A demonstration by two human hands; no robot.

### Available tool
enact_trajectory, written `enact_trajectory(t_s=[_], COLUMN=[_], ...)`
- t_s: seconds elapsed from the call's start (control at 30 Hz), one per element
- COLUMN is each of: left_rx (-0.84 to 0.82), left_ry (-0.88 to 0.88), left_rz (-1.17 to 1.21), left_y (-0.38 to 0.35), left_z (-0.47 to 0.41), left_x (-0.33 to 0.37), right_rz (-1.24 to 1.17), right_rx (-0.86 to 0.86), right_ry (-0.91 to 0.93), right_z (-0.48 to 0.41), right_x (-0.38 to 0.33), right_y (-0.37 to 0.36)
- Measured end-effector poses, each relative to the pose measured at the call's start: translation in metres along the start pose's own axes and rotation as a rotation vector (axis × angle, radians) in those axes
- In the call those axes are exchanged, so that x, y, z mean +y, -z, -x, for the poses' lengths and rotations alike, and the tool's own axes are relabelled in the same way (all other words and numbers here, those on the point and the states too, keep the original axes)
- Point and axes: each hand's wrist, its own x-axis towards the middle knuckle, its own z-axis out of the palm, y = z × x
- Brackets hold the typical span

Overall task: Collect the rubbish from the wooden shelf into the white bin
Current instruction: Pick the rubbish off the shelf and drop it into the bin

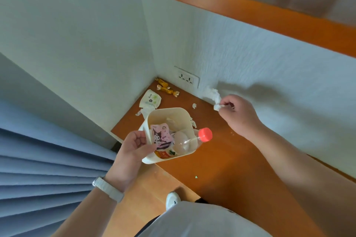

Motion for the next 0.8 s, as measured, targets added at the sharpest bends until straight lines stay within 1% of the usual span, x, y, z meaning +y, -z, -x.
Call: enact_trajectory(t_s=[0.07, 0.2, 0.33, 0.43, 0.5, 0.57, 0.67, 0.8], left_rx=[-0.018, -0.037, -0.034, -0.043, -0.056, -0.067, -0.08, -0.066], left_ry=[0.0, -0.008, -0.024, -0.029, -0.034, -0.04, -0.048, -0.049], left_rz=[0.002, -0.001, -0.001, -0.012, -0.009, -0.001, -0.008, -0.012], left_y=[0.001, 0.004, 0.009, 0.014, 0.017, 0.019, 0.022, 0.025], left_z=[0.003, 0.01, 0.017, 0.024, 0.029, 0.033, 0.038, 0.04], left_x=[0.001, 0.006, 0.011, 0.013, 0.013, 0.015, 0.017, 0.015], right_rz=[-0.078, -0.181, -0.28, -0.227, -0.163, -0.069, 0.099, 0.191], right_rx=[-0.041, -0.202, -0.346, -0.487, -0.54, -0.526, -0.428, -0.371], right_ry=[0.052, 0.11, 0.107, 0.12, 0.149, 0.205, 0.312, 0.449], right_z=[0.009, 0.023, 0.03, 0.029, 0.027, 0.027, 0.023, 0.013], right_x=[-0.02, -0.054, -0.075, -0.084, -0.089, -0.09, -0.088, -0.082], right_y=[0.014, 0.029, 0.024, 0.01, -0.004, -0.019, -0.04, -0.057])
